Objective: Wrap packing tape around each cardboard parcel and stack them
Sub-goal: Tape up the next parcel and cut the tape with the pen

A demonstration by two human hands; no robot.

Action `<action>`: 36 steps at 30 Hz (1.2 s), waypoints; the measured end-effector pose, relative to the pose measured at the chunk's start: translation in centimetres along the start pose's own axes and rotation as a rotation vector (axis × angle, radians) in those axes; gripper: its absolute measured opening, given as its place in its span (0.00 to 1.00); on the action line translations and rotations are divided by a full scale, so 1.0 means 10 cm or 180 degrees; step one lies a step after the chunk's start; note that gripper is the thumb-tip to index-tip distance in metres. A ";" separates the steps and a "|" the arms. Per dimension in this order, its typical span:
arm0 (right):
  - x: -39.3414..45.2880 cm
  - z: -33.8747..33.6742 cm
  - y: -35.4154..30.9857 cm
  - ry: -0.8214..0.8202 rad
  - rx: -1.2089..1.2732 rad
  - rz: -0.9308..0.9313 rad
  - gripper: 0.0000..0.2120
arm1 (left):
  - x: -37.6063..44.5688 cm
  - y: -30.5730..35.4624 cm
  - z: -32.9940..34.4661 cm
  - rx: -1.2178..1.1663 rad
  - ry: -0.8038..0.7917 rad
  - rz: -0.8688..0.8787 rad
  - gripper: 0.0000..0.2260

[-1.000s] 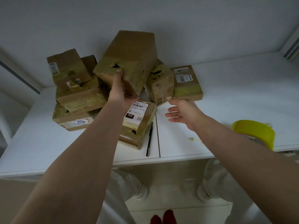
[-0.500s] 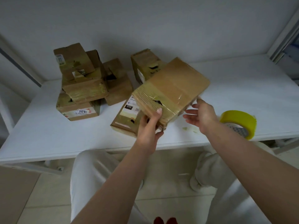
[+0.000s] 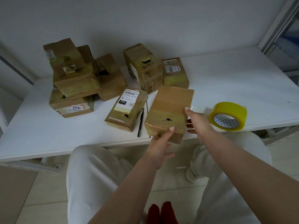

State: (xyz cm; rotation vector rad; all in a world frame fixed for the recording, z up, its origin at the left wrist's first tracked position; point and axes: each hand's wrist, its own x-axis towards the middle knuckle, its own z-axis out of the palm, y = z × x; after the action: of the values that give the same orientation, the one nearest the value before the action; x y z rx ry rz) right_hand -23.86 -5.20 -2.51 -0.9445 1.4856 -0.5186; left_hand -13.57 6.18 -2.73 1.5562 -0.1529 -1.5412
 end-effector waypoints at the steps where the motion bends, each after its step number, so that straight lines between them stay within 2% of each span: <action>1: 0.00 0.00 0.01 -0.0030 -0.0056 -0.0064 0.14 | 0.00 0.03 -0.01 0.0112 0.0168 0.0036 0.30; 3: 0.02 0.01 0.04 -0.0077 -0.0143 -0.0170 0.11 | 0.01 0.09 -0.04 0.0305 0.0712 0.0278 0.30; 5: 0.03 0.03 0.05 -0.0073 -0.0161 -0.0231 0.12 | 0.03 0.18 -0.06 0.0691 0.1242 0.0836 0.33; 7: 0.04 0.05 0.05 -0.0050 -0.0115 -0.0249 0.11 | 0.04 0.26 -0.07 0.1264 0.1416 0.1401 0.34; 9: 0.05 0.06 0.05 -0.0027 0.0010 -0.0278 0.10 | 0.04 0.32 -0.04 0.1753 0.1329 0.1611 0.30; 13: 0.07 0.06 -0.02 -0.0081 0.0343 -0.0410 0.11 | 0.05 0.25 0.03 0.2078 0.1353 0.1690 0.25; 15: 0.07 0.04 -0.06 -0.0154 0.0356 -0.0513 0.07 | 0.04 0.14 0.07 0.2227 0.1348 0.1791 0.24; 19: 0.08 -0.02 -0.03 -0.0148 0.0272 -0.0571 0.11 | 0.06 0.02 0.05 0.2483 0.1375 0.2077 0.24; 22: 0.10 -0.05 0.03 -0.0069 0.0220 -0.0464 0.15 | 0.07 0.01 0.00 0.3247 0.1410 0.2775 0.24; 24: 0.09 -0.06 0.06 -0.0026 0.0227 -0.0429 0.16 | 0.09 -0.01 -0.02 0.3938 0.1117 0.3165 0.26; 26: 0.08 -0.05 0.06 -0.0022 0.0235 -0.0452 0.13 | 0.13 -0.02 -0.05 0.4595 0.0747 0.3177 0.29; 28: 0.07 -0.06 0.06 -0.0016 0.0245 -0.0489 0.08 | 0.16 0.01 -0.08 0.4919 0.0557 0.3107 0.30; 32: 0.08 -0.08 0.06 -0.0049 0.0196 -0.0546 0.04 | 0.18 0.03 -0.06 0.4950 0.0620 0.3060 0.29; 36: 0.08 -0.08 0.05 -0.0086 0.0120 -0.0617 0.07 | 0.17 0.04 -0.03 0.4892 0.0620 0.3047 0.28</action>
State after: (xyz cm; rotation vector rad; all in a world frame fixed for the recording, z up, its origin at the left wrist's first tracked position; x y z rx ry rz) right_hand -24.68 -5.75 -3.22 -1.0677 1.3629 -0.6693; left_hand -12.78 4.99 -3.77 2.0929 -1.9774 -0.2902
